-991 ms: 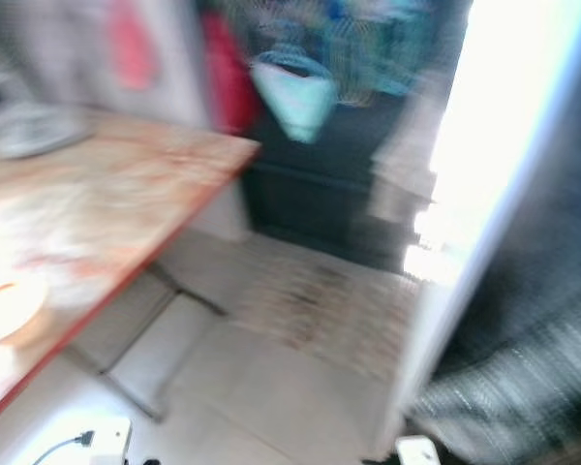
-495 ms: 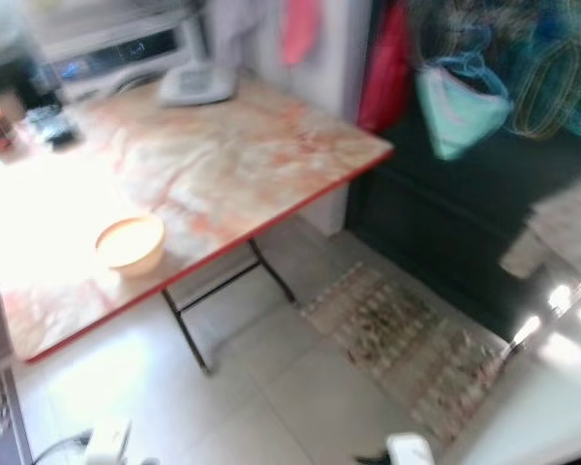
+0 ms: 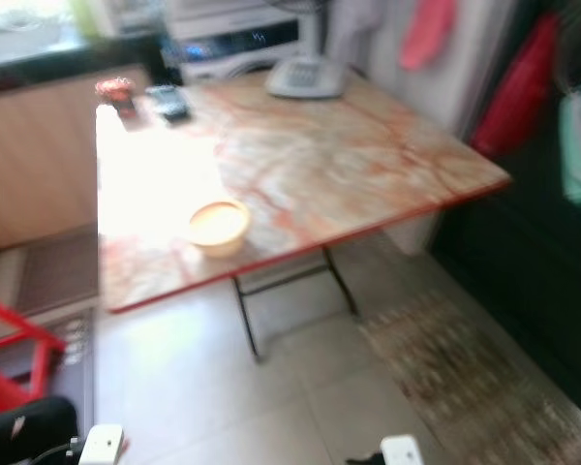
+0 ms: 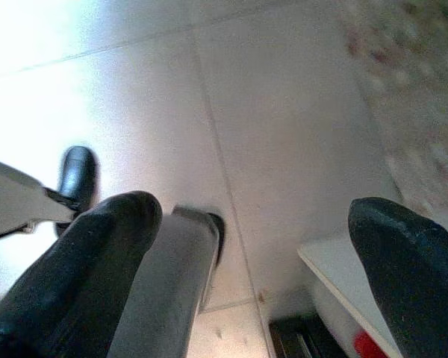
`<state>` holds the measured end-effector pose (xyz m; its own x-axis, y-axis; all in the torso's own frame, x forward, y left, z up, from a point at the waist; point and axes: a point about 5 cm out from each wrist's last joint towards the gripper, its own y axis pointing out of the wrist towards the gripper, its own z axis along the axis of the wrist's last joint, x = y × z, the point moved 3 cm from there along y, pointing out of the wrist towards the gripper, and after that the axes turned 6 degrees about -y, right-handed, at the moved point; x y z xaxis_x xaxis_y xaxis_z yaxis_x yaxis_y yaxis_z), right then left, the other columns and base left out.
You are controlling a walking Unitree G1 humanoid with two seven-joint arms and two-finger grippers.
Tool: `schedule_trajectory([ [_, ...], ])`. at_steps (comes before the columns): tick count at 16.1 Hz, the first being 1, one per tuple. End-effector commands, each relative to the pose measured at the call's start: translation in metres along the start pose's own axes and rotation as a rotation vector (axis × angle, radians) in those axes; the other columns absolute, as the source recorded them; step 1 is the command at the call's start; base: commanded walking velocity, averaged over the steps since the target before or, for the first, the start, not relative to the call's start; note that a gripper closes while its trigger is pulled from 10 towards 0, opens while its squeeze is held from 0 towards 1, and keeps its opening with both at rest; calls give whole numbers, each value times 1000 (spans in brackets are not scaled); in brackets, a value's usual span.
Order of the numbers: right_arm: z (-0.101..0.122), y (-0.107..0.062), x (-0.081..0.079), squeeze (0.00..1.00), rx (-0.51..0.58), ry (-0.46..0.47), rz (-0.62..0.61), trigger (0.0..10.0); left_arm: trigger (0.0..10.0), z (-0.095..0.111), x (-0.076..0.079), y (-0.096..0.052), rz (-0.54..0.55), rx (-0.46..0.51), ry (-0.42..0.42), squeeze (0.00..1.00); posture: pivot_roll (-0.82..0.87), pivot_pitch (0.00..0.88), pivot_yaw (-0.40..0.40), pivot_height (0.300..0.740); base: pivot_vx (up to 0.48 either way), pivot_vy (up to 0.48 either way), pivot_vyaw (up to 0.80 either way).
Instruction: Restocking fridge
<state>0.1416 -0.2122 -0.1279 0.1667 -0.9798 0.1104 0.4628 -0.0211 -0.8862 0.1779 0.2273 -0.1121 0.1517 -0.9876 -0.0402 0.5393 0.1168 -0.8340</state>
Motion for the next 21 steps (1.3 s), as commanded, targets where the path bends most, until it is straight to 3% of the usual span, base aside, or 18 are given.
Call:
schedule_trajectory([
  [1, -5, -1, 5, 0, -15, -6, -8, 10000, 10000, 0, 1, 0, 2, 8, -15, 0, -114, 1, 83, 740, 0, 0, 800],
  [4, -4, -1, 5, 0, -2, 23, -16, 10000, 10000, 5, 0, 0, 11, 45, -24, 0, -110, 16, 78, 740, 0, 0, 708],
  [9, -3, -1, 3, 0, 4, 39, 0, 10000, 10000, 21, -4, -3, 42, 193, -78, 0, -93, 28, 81, 740, 0, 0, 0],
  [10, -3, -1, 3, 0, 5, 38, 0, 10000, 10000, 51, -1, -4, 35, 328, -34, 0, -91, 32, 82, 740, 0, 0, 0],
  [11, -3, -1, 3, 0, 4, 37, 3, 10000, 10000, 106, 9, -10, 22, 524, -5, 0, -90, 33, 83, 740, 0, 0, 0],
  [12, -3, -1, 2, 0, 4, 22, 9, 10000, 10000, 131, 12, -18, 53, 644, 71, 0, -86, 37, 85, 740, 0, 0, 0],
  [13, -3, -1, 2, 0, 5, 18, 11, 10000, 10000, 146, 14, -26, 71, 737, 112, 0, -88, 38, 86, 740, 0, 0, 0],
  [16, -3, -1, 2, 0, 7, 12, 12, 10000, 10000, 169, 17, -44, 79, 913, 115, 0, -83, 42, 83, 740, 0, 0, 0],
  [18, -3, -1, 3, 0, 7, 8, 15, 10000, 10000, 188, 27, -62, 47, 1056, 191, 0, -81, 44, 80, 740, 0, 0, 0],
  [21, -1, -1, 3, 0, 10, 1, 18, 10000, 10000, 223, 45, -91, -24, 1231, 123, 0, -65, 48, 74, 740, 0, 0, 0],
])
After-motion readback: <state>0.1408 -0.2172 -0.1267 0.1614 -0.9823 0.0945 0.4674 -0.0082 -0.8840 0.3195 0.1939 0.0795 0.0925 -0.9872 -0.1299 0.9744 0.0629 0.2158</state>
